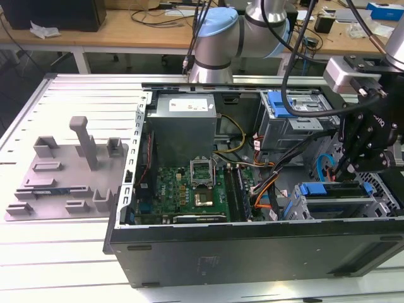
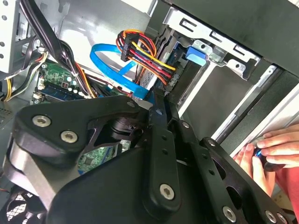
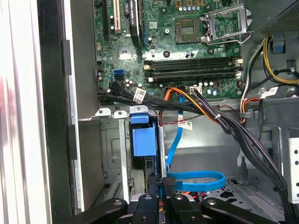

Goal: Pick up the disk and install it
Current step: 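Insert the second disk wire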

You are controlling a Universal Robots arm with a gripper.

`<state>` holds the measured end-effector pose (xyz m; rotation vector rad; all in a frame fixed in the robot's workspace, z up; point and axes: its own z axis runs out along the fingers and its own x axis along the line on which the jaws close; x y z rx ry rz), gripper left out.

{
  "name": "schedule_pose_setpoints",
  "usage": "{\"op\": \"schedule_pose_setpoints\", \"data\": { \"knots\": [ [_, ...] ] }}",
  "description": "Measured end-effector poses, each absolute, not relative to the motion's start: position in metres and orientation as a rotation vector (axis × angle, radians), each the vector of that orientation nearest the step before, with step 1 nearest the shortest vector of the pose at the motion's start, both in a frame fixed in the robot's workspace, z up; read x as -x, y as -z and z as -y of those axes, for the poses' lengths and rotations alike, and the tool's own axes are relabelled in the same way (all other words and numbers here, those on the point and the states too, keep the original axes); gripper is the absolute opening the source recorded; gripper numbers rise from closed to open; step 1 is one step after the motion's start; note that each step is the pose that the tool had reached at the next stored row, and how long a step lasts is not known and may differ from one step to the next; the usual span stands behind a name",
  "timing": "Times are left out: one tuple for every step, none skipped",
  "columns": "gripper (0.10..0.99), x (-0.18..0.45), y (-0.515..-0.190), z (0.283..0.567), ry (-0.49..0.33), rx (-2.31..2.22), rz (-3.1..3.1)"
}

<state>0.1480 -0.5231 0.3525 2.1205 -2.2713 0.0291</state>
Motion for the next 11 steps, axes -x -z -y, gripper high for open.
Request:
{"op": "schedule_pose_setpoints", "data": {
  "knots": [
    [0.161, -0.148, -0.3524, 0.5231, -0.03, -2.124, 2.27],
    [0.161, -0.148, -0.3523, 0.5232, -0.031, -2.129, 2.267],
    [0.161, -0.148, -0.352, 0.5234, -0.031, -2.135, 2.264],
    [0.161, -0.1478, -0.3515, 0.5236, -0.03, -2.14, 2.26],
    [0.161, -0.1467, -0.3503, 0.5237, -0.028, -2.15, 2.253],
    [0.161, -0.1467, -0.3501, 0.5245, -0.028, -2.154, 2.252],
    [0.161, -0.1467, -0.3501, 0.5248, -0.028, -2.155, 2.251],
    [0.161, -0.1467, -0.3501, 0.5251, -0.028, -2.155, 2.25],
    [0.161, -0.1467, -0.3501, 0.5254, -0.028, -2.156, 2.25],
    [0.161, -0.1467, -0.3501, 0.5261, -0.028, -2.157, 2.248],
    [0.161, -0.1467, -0.35, 0.5265, -0.028, -2.158, 2.248]
  ]
}}
